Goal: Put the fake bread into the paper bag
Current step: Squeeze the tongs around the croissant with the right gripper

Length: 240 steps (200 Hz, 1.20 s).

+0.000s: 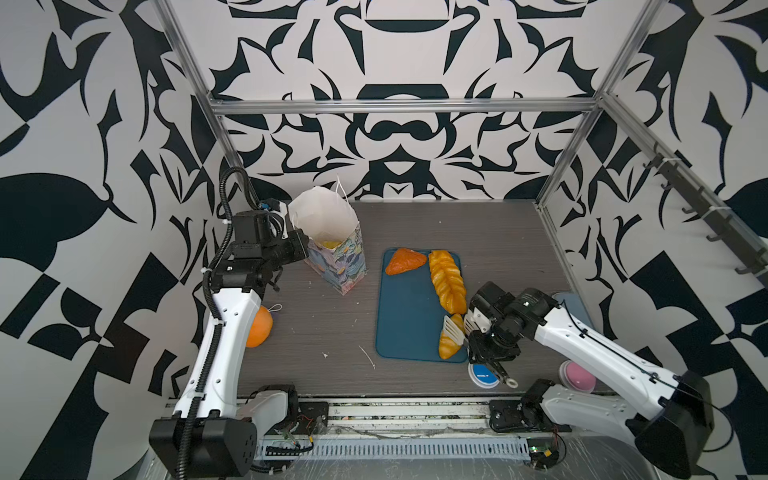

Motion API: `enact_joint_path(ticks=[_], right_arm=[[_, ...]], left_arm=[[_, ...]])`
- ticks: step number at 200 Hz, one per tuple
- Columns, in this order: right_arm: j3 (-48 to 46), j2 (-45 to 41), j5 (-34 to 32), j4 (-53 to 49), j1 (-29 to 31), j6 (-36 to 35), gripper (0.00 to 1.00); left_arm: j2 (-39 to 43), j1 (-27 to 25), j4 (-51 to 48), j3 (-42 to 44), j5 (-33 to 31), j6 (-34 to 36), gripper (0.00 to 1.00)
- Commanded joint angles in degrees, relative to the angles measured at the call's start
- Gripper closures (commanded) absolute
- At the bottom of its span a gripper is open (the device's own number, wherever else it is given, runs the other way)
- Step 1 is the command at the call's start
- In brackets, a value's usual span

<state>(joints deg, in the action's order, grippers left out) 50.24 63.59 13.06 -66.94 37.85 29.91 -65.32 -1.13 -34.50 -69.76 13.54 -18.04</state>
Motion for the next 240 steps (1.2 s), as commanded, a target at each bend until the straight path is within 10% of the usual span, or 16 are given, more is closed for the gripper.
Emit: enact_joint_path(ticks=[1, 104, 240], right_arm=[[1.1, 0.0, 0.0, 1.7, 0.0, -0.1, 0.53], [2.3, -0.9, 0.3, 1.9, 0.0, -0.4, 0.73], [6.7, -2.9, 0.3, 0.8, 0.8, -1.0, 0.75]], left_arm=[[-0.4, 0.1, 0.1, 0.3, 0.7, -0.3, 1.0], [-0.5, 0.1, 0.1, 0.1, 0.5, -0.3, 1.0], [-0.6, 0.1, 0.0, 0.1, 0.3, -0.3, 1.0]])
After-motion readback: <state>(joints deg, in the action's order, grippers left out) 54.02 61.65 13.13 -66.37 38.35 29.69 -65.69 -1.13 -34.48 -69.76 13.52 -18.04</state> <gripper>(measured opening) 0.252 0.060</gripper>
